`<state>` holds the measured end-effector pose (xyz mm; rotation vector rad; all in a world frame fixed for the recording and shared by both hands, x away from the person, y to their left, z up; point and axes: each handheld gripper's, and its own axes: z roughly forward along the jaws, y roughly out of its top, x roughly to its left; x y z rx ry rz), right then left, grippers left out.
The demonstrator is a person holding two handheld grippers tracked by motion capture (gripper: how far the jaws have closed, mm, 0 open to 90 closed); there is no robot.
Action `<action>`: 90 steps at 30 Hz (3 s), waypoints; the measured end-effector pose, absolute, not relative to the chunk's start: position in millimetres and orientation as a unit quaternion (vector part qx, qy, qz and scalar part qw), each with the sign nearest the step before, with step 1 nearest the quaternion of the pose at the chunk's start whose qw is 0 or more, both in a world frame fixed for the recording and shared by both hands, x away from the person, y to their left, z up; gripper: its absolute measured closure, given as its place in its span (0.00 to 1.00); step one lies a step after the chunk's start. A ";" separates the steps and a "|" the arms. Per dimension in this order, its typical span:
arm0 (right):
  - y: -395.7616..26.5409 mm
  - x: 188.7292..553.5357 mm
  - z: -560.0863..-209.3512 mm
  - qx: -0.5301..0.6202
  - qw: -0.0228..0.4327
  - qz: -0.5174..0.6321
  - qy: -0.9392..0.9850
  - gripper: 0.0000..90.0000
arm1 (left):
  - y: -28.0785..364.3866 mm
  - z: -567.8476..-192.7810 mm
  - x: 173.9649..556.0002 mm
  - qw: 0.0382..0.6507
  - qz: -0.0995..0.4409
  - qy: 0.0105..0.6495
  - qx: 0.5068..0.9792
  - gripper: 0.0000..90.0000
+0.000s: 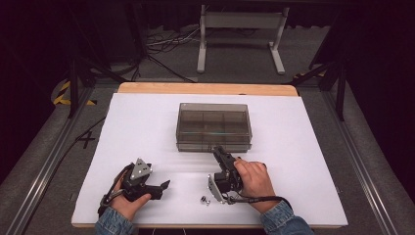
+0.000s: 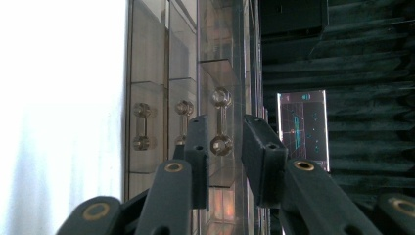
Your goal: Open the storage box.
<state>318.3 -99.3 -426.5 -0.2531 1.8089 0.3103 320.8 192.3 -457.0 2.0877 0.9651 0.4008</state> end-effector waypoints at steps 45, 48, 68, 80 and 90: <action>-177.7 312.7 -398.9 0.053 0.424 0.320 0.846 0.70 | 191.7 -456.2 321.7 0.397 0.157 0.381 0.820 0.13; -181.7 314.5 -394.8 0.072 0.401 0.333 0.850 0.71 | 191.9 -456.3 322.4 0.396 0.160 0.377 0.822 0.13; -203.3 329.9 -371.6 0.142 0.261 0.393 0.870 0.75 | 192.3 -456.3 322.4 0.395 0.163 0.379 0.821 0.13; -204.0 340.1 -358.3 0.169 0.194 0.391 0.884 0.77 | 192.2 -456.2 322.4 0.394 0.164 0.378 0.822 0.13; -198.4 352.5 -344.9 0.174 0.133 0.362 0.906 0.75 | 191.9 -456.3 322.2 0.394 0.164 0.378 0.822 0.13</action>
